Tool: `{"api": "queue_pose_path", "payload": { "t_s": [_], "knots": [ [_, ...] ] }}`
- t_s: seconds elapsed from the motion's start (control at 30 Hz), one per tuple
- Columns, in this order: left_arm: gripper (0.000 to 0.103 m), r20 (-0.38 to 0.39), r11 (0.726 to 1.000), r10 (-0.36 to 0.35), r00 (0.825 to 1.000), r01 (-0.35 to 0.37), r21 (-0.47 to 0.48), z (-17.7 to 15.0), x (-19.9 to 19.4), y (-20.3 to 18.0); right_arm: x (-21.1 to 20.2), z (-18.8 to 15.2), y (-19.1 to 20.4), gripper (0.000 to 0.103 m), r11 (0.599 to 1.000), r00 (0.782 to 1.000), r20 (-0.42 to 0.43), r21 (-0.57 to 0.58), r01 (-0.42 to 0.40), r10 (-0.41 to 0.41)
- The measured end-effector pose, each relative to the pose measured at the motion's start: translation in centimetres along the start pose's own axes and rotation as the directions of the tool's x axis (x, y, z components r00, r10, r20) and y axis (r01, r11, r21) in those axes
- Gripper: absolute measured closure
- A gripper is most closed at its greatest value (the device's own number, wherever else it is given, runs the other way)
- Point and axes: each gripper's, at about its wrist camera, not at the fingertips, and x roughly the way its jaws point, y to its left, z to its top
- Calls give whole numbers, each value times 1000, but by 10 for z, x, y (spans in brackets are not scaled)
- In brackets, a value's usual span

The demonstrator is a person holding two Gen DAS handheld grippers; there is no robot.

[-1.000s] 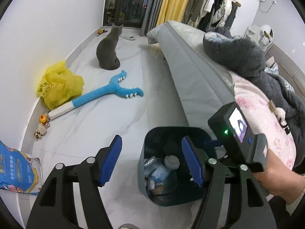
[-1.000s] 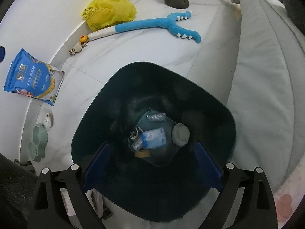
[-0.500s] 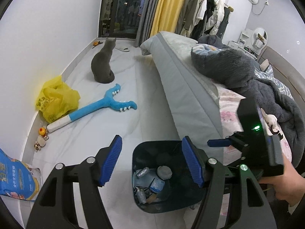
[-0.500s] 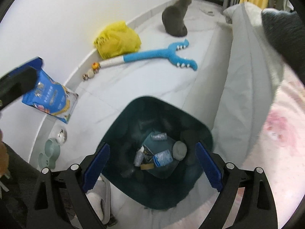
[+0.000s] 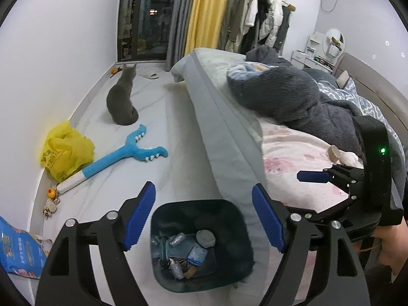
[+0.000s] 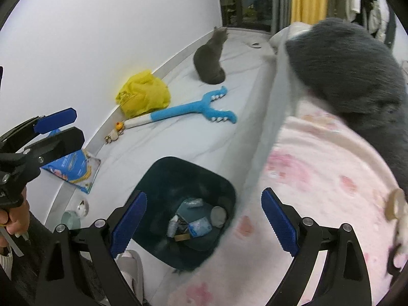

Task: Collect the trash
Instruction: 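Return both tools to the bed above the black clips and tissue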

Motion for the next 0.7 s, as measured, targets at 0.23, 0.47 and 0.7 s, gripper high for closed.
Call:
{"api": "queue_pose_path", "payload": {
  "t_s": [0.23, 0.47, 0.7],
  "knots": [
    [18, 1, 999, -30, 1000, 30, 42, 6, 9, -35, -26, -15, -35, 11, 999, 999, 34, 34, 42, -43],
    [14, -8, 994, -67, 998, 67, 83, 8, 20, -72, -52, -30, -71, 11, 994, 994, 69, 73, 85, -90],
    [11, -16, 988, -105, 994, 106, 113, 10, 29, -106, -77, -47, -109, 11, 982, 984, 99, 129, 137, -150]
  ]
}}
